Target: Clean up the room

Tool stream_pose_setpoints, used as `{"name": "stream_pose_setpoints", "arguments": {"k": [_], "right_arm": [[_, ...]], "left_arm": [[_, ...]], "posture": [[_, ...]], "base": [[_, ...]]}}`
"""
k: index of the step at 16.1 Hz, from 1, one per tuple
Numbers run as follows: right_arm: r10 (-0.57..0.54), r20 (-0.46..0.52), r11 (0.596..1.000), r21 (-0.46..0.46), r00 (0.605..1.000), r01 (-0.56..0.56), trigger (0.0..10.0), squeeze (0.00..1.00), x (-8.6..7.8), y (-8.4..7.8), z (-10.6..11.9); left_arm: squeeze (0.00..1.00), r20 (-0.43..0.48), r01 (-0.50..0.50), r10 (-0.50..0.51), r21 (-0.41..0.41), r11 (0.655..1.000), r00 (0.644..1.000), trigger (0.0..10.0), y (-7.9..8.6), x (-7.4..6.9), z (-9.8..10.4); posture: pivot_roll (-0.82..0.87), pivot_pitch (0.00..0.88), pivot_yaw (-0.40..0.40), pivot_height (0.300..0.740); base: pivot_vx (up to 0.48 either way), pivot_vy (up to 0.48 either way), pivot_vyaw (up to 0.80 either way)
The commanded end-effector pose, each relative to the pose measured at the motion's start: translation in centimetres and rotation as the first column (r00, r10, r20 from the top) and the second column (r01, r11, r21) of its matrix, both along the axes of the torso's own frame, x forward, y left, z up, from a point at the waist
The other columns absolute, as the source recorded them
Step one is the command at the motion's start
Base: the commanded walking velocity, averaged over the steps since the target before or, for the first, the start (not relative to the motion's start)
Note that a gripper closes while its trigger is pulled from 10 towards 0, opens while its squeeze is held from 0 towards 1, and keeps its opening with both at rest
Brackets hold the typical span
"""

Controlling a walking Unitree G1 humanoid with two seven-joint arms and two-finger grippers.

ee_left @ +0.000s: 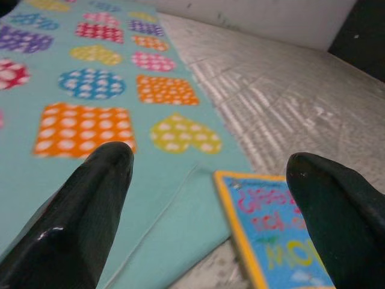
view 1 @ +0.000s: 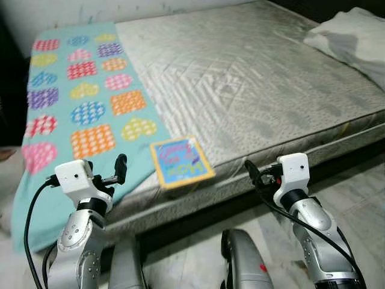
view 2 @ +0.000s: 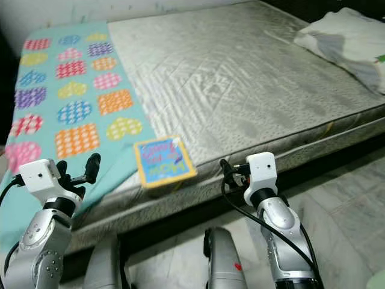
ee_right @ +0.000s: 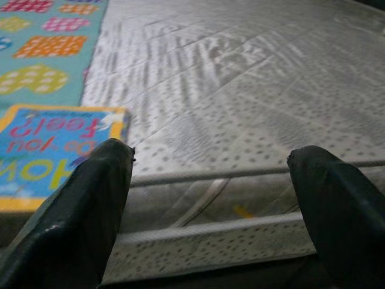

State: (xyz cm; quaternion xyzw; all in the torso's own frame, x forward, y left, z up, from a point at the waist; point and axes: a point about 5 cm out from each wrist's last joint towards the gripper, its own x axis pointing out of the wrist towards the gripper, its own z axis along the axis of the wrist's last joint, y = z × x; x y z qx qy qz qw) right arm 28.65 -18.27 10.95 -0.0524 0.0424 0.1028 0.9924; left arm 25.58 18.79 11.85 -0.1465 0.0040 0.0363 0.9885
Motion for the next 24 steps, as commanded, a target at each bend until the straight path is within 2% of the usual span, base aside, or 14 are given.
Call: {"name": "stream_pose_setpoints", "arguments": {"k": [1, 4, 17, 20, 21, 24], "right_arm": [[0.017, 0.005, 1.0, -0.003, 1.0, -0.017, 10.0, 0.0, 0.1, 0.3, 0.1], [0.019, 0.006, 1.0, -0.004, 1.0, -0.019, 10.0, 0.0, 0.1, 0.3, 0.1], [0.02, 0.003, 1.0, -0.006, 1.0, -0.02, 10.0, 0.0, 0.2, 0.2, -0.1], [0.026, -0.001, 1.0, -0.008, 1.0, -0.026, 10.0, 0.0, 0.1, 0.3, -0.2], [0.027, -0.002, 1.0, -0.01, 1.0, -0.027, 10.0, 0.0, 0.1, 0.3, -0.2], [0.036, -0.013, 0.999, -0.037, 0.999, -0.037, 10.0, 0.0, 0.4, 0.3, -0.3]], "left_arm": [[0.0, 0.017, 0.002, -0.002, 0.007, 1.0, 1.0, 10.0, 0.2, -0.1, 0.3], [0.0, 0.014, 0.003, -0.003, 0.007, 1.0, 1.0, 10.0, 0.1, -0.1, 0.3], [0.0, -0.012, 0.002, -0.002, -0.001, 1.0, 1.0, 10.0, 0.1, 0.2, 0.0], [0.0, -0.011, 0.0, 0.0, 0.0, 1.0, 1.0, 10.0, 0.1, 0.2, 0.0], [0.0, -0.009, -0.002, 0.002, 0.0, 1.0, 1.0, 10.0, 0.1, 0.3, 0.1], [0.0, 0.014, -0.013, 0.014, -0.015, 1.0, 1.0, 10.0, -0.6, 1.4, 0.7]], "posture": [[-0.15, 0.096, 0.022, 0.538], [-0.15, 0.094, 0.021, 0.538], [-0.16, 0.094, 0.02, 0.538], [-0.16, 0.097, 0.02, 0.514], [-0.16, 0.097, 0.02, 0.499], [-0.15, 0.119, 0.017, 0.499]], "base": [[0.39, 0.0, 0.0], [0.375, 0.0, 0.0], [0.0, 0.0, 0.0], [0.0, 0.0, 0.0], [0.0, 0.0, 0.0], [0.0, 0.0, 0.0]]}}
